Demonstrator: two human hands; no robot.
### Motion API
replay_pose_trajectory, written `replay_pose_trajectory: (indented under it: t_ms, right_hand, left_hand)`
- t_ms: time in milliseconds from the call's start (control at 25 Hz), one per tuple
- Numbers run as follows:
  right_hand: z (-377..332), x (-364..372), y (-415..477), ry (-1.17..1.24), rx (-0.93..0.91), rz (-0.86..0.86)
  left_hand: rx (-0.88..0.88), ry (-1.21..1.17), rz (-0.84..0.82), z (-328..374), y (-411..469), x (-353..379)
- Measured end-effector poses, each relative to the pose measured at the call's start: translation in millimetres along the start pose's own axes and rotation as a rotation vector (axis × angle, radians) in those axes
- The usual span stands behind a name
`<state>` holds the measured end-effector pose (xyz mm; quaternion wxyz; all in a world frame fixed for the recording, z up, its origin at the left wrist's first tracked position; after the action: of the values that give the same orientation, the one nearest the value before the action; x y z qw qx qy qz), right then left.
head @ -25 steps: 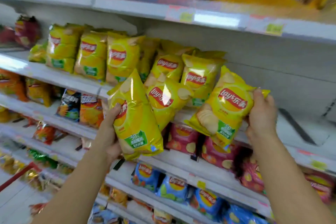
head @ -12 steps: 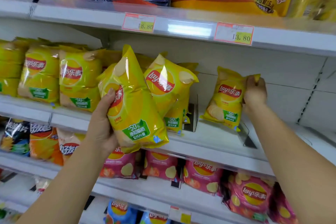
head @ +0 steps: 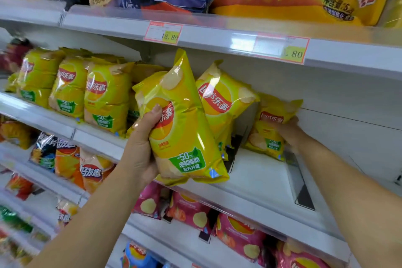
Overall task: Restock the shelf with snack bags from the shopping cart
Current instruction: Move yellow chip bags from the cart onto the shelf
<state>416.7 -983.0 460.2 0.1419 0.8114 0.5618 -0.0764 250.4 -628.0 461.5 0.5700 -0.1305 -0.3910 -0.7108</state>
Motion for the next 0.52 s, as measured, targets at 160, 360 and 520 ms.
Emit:
replay_pose_trajectory:
  t_ms: [160, 360, 520]
  right_hand:
    - [20, 0, 35, -0.179, -0.112, -0.056]
    - [-11, -15, -14, -0.430, -0.014, 0.168]
    - [-61, -31, -80, -0.160, -0.265, 0.090]
  left_hand:
    - [0.010, 0.008, 0.011, -9, -12, 13]
    - [-0.099, 0.003, 0.004, -33, -24, 23]
    - [-0.112, -0.032, -0.013, -56, -23, 55]
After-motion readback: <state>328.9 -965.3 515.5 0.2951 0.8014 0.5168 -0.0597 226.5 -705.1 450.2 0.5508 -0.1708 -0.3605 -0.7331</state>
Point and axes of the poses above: each hand's wrist, its own y-axis towards the middle knuckle, its own x-axis out of the palm, z = x × y, the point moved 6 cm from there along y, towards the middle knuckle, and after that the axes turned 1 degree about x, right-handed, at the moved point
